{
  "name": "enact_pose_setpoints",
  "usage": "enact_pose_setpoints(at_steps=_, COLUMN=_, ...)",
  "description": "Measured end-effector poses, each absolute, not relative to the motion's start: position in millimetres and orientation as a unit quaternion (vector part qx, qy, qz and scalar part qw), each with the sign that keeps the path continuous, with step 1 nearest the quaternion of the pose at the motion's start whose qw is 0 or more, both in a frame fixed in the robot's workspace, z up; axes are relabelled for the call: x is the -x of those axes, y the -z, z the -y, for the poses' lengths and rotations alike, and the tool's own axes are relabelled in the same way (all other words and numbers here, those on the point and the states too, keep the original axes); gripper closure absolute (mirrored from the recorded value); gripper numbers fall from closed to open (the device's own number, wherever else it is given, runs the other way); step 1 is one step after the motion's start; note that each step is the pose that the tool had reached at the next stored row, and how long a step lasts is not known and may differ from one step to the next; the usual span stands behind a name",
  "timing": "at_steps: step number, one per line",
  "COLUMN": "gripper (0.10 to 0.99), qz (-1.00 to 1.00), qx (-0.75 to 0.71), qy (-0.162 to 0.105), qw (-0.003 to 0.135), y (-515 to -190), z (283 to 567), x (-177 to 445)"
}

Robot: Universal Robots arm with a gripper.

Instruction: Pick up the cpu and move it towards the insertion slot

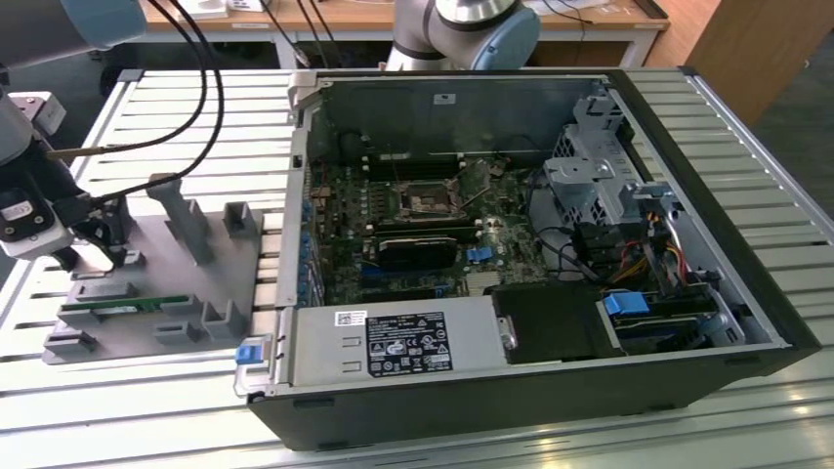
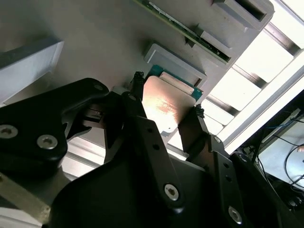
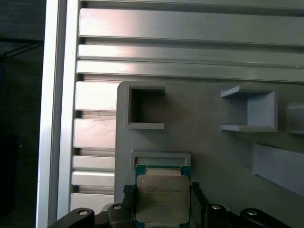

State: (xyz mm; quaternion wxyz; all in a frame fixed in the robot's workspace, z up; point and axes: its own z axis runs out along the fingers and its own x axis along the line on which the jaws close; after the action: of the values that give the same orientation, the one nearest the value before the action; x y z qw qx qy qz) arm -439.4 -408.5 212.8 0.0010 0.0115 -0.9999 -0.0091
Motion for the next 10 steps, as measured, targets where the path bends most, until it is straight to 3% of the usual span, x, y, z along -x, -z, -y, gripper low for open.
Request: enact_pose_setpoints(at_steps=10, gripper=0.545, qz=1.000, qx=-0.012, qy=0.009, qw=0.001, y=-221.4, z=408.5, x=439.4)
